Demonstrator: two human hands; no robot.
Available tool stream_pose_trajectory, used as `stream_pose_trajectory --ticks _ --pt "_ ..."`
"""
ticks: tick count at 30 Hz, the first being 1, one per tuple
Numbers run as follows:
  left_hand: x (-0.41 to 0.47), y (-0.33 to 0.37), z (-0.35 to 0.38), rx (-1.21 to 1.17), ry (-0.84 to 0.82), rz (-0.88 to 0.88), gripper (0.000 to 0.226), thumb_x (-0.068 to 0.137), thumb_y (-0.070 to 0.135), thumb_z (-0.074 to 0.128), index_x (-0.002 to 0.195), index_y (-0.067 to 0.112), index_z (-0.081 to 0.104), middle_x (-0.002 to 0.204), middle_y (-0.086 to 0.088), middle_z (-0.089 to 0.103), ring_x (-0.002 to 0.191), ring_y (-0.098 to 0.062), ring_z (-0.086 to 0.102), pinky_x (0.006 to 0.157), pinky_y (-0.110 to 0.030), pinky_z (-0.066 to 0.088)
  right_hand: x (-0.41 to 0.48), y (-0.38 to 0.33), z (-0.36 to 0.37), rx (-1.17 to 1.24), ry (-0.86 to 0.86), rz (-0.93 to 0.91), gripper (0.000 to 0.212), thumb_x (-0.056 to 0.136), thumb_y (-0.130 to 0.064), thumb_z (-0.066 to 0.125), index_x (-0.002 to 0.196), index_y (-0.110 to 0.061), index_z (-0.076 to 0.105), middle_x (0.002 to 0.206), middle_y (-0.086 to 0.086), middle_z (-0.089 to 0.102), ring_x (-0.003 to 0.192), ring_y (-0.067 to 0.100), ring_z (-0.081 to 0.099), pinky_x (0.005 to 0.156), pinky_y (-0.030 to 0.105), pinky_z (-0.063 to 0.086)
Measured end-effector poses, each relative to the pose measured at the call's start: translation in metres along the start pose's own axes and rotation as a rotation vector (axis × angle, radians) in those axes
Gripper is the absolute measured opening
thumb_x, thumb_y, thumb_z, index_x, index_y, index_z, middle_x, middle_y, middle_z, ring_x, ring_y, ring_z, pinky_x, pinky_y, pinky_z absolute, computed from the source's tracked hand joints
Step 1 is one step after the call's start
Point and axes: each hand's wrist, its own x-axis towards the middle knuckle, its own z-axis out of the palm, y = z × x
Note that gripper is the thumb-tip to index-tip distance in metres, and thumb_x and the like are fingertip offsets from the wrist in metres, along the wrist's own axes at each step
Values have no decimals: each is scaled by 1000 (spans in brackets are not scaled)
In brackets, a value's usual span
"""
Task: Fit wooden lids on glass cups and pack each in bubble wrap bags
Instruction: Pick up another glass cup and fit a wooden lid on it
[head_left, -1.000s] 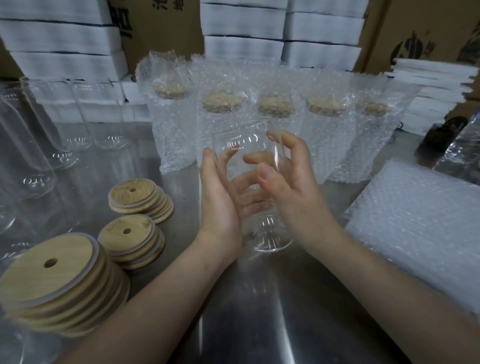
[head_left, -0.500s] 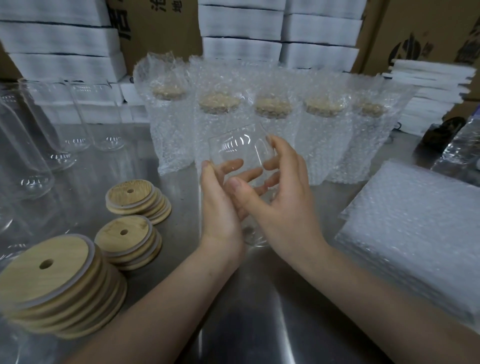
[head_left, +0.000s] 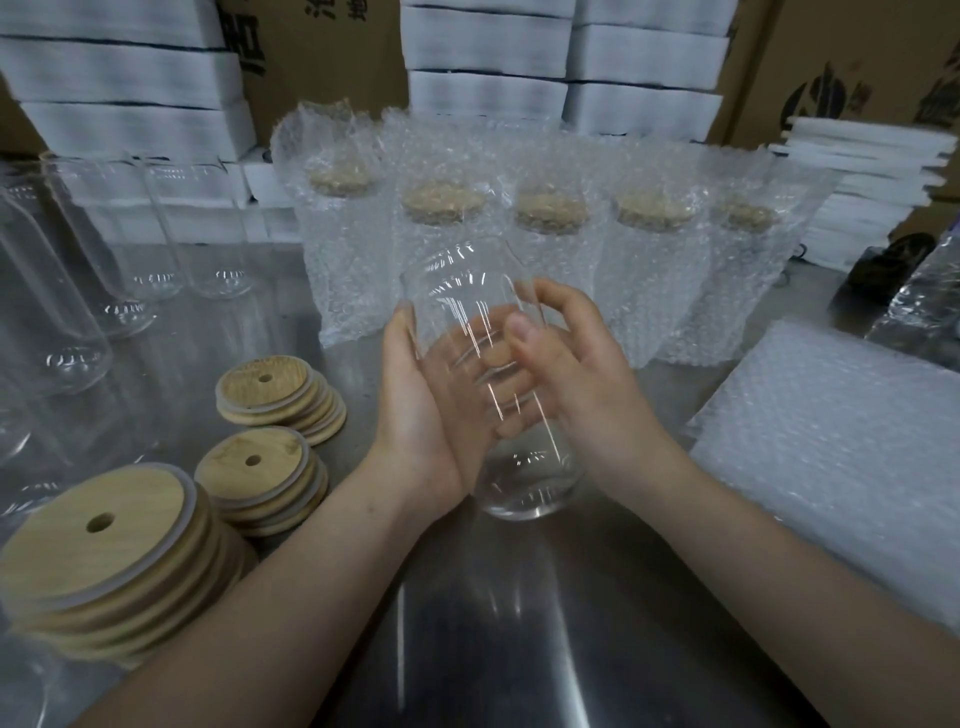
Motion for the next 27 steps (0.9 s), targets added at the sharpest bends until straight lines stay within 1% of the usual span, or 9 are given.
stream_pose_trajectory --ticks 4,7,9,11,13,16,19,22,27 --pt "1 -1 0 -16 -40 -15 83 90 73 21 94 15 79 101 -10 74 96 -29 71 101 -56 45 0 0 -4 -51 -37 -28 40 87 -50 60 112 -24 43 85 3 71 65 13 66 56 23 53" --pt "2 1 1 12 16 -11 83 94 70 16 108 12 74 112 -10 73 106 -31 69 101 -57 46 -3 2 -7 -382 29 -129 45 85 -57 47 118 -27 52 99 -3 68 83 -4 64 72 10 47" --pt "0 1 4 44 81 -8 81 96 67 12 120 11 65 113 -12 73 102 -32 71 92 -52 53 -5 3 -8 -645 165 -197 43 93 -54 44 123 -26 58 110 -6 55 91 -11 53 78 7 39" --pt "-2 -3 7 62 144 8 76 99 62 12 114 11 66 104 -13 75 90 -30 74 75 -43 60 -10 2 -4 -726 215 -227 41 98 -50 44 131 -27 53 111 -8 48 95 -12 49 80 7 36" --pt "-2 -5 9 53 204 32 66 100 54 17 106 10 66 98 -15 75 80 -31 74 66 -39 59 -15 2 4 -758 149 -172 65 88 -66 40 142 -31 39 119 -9 43 103 -9 48 89 14 38" --pt "-4 -4 10 18 252 65 49 100 42 28 103 7 64 95 -18 74 71 -31 73 62 -36 59 -22 6 15 -817 96 -127 105 63 -83 34 152 -31 16 128 -9 34 126 10 42 105 35 41" --pt "-5 -5 9 8 247 73 45 100 39 32 102 8 65 94 -15 75 71 -29 73 61 -36 60 -22 9 18 -772 129 -156 105 64 -81 46 150 -32 14 120 -15 26 127 11 39 106 35 41" --pt "-5 -4 7 3 238 66 45 100 39 32 103 9 66 95 -13 76 75 -28 74 63 -39 60 -19 13 14 -747 130 -174 95 71 -74 54 149 -30 20 122 -13 32 123 11 42 103 36 43" --pt "-1 0 2 -34 230 45 40 104 37 34 95 8 60 79 -10 76 72 -29 75 64 -38 59 -12 14 11 -637 105 -154 90 60 -79 51 140 -43 29 114 -21 45 105 -7 49 83 13 43"
